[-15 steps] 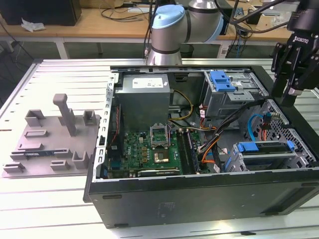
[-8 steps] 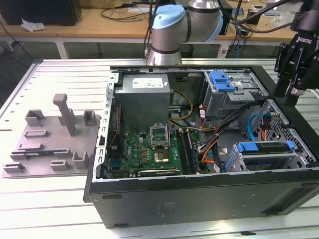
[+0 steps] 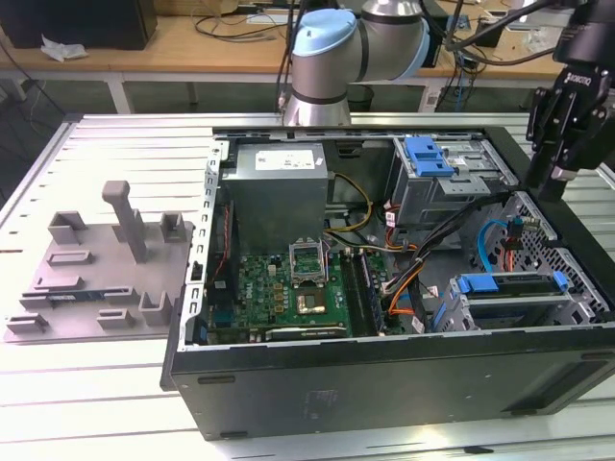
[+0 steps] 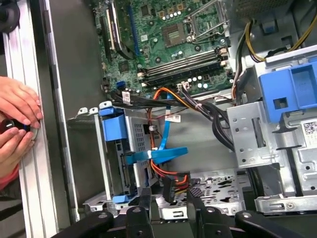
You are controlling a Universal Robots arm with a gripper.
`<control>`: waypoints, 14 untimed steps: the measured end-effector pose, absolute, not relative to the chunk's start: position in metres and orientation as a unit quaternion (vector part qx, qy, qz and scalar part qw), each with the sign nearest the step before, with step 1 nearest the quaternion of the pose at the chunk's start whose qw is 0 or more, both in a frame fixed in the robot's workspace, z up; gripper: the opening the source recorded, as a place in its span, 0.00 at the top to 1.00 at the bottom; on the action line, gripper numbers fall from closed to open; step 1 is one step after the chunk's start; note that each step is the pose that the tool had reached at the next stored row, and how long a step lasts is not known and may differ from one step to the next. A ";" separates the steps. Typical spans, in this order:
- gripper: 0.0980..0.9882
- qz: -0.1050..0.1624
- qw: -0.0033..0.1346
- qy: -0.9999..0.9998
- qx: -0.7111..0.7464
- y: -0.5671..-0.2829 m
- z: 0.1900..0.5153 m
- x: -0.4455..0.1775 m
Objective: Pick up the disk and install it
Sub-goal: 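Insert the first disk wire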
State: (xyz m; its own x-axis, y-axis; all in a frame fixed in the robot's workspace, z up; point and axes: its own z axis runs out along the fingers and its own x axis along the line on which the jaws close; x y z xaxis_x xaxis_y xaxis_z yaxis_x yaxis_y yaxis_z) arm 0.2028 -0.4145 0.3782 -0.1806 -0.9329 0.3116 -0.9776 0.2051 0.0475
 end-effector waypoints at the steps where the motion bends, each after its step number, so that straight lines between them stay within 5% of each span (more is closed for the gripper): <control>1: 0.64 0.082 0.138 -0.764 0.625 -0.411 0.376 0.203; 14: 0.64 0.087 0.144 -0.769 0.617 -0.407 0.355 0.207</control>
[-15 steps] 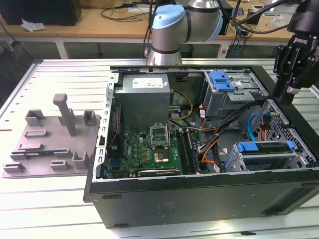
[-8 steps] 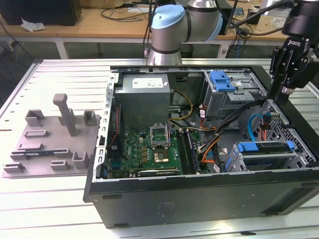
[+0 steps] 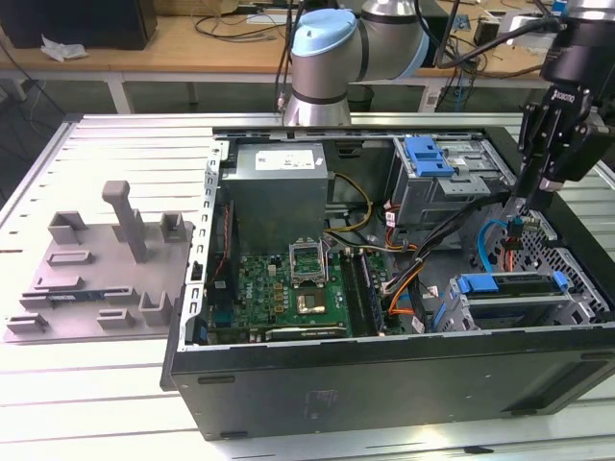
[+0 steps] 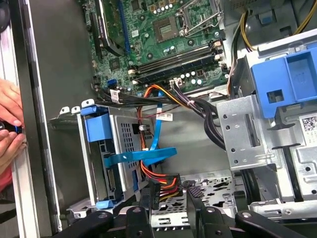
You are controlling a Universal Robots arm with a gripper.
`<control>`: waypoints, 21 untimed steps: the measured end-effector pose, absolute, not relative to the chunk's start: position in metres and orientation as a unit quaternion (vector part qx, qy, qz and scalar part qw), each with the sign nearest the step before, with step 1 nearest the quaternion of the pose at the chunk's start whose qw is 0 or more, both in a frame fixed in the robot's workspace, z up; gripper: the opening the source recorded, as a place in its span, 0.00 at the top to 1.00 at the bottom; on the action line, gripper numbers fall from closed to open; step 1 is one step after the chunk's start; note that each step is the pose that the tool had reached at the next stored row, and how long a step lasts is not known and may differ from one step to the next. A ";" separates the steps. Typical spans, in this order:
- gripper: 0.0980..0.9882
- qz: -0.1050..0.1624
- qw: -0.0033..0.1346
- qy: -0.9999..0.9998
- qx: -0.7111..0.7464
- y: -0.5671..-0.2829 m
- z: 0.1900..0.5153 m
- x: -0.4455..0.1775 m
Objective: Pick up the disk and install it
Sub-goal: 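Insert the first disk wire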
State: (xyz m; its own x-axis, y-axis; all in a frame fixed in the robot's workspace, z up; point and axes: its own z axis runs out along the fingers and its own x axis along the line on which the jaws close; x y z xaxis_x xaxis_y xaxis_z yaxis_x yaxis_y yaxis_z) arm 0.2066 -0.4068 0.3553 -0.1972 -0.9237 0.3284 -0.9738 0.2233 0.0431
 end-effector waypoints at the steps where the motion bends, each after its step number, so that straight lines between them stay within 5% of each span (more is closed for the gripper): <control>1: 0.64 0.088 0.144 -0.770 0.615 -0.407 0.353 0.207; 21: 0.64 0.103 0.151 -0.781 0.597 -0.409 0.339 0.206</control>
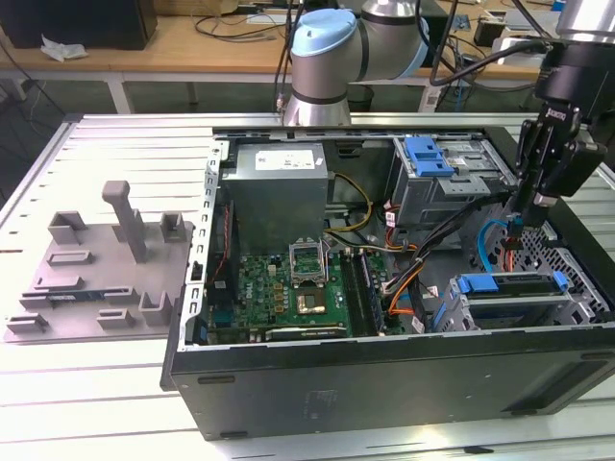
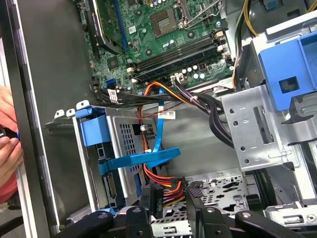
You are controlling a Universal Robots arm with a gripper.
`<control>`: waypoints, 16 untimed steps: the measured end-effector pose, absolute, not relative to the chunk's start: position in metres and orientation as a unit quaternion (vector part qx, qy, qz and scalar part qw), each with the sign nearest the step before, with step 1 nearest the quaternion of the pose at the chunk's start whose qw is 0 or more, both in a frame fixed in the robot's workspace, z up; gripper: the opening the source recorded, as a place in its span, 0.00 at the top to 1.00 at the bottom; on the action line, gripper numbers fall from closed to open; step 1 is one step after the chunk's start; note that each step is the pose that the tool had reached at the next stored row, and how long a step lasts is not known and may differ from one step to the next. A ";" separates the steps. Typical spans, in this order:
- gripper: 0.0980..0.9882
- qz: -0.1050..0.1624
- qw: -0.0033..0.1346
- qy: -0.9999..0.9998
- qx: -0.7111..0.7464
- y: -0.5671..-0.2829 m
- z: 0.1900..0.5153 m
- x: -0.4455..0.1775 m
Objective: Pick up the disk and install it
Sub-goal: 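Insert the first disk wire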
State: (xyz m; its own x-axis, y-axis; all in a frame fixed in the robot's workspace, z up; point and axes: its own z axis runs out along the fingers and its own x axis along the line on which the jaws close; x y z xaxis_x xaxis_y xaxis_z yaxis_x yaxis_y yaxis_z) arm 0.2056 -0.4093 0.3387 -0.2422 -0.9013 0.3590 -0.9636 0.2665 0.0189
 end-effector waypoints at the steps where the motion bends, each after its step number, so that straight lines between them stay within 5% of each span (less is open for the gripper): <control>1: 0.64 0.104 0.151 -0.782 0.596 -0.409 0.338 0.205; 10: 0.66 0.106 0.152 -0.783 0.594 -0.409 0.337 0.204; 16: 0.92 0.110 0.155 -0.782 0.593 -0.407 0.337 0.205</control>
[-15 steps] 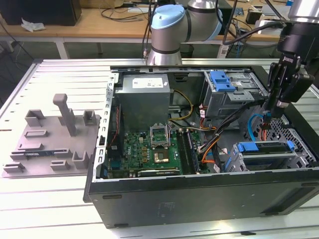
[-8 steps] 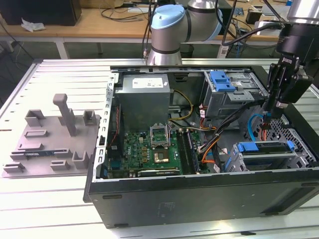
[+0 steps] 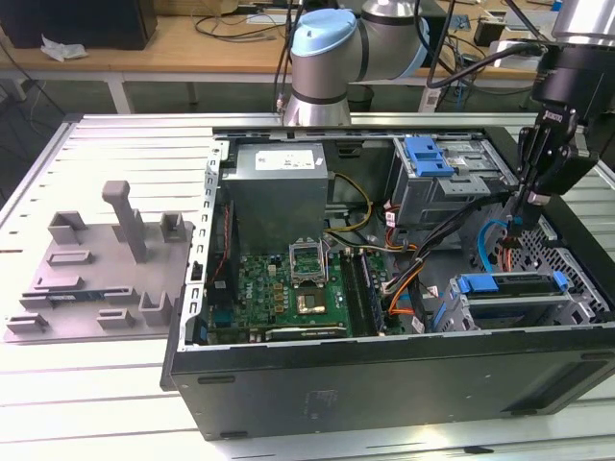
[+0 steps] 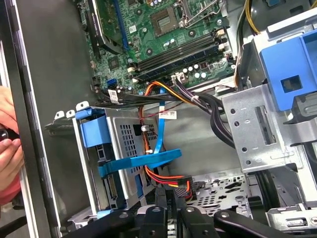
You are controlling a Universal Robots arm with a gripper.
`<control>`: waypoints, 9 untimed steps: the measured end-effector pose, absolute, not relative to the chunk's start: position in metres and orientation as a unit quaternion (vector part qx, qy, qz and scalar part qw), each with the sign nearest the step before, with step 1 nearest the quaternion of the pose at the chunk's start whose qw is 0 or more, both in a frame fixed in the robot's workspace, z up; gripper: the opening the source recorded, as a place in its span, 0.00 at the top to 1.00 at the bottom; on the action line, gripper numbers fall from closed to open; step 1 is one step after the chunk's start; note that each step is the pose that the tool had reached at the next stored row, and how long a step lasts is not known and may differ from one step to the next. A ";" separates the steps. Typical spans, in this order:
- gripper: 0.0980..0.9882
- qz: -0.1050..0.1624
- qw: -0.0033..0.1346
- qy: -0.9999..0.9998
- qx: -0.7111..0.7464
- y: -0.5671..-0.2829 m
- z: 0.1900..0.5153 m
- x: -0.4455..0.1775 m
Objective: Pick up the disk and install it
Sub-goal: 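Insert the first disk wire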
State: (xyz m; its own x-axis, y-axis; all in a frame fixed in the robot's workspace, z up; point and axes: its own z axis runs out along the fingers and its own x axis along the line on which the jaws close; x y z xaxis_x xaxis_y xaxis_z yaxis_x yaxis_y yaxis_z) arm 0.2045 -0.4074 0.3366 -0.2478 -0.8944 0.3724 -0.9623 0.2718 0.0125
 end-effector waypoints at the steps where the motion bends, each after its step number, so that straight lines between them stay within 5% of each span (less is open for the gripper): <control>1: 0.92 0.110 0.155 -0.782 0.593 -0.407 0.337 0.205; 9: 0.92 0.110 0.156 -0.782 0.593 -0.407 0.337 0.205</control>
State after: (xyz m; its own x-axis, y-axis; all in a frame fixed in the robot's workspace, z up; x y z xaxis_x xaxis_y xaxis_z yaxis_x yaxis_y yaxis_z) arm 0.2045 -0.4073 0.3366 -0.2477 -0.8936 0.3743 -0.9623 0.2718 0.0120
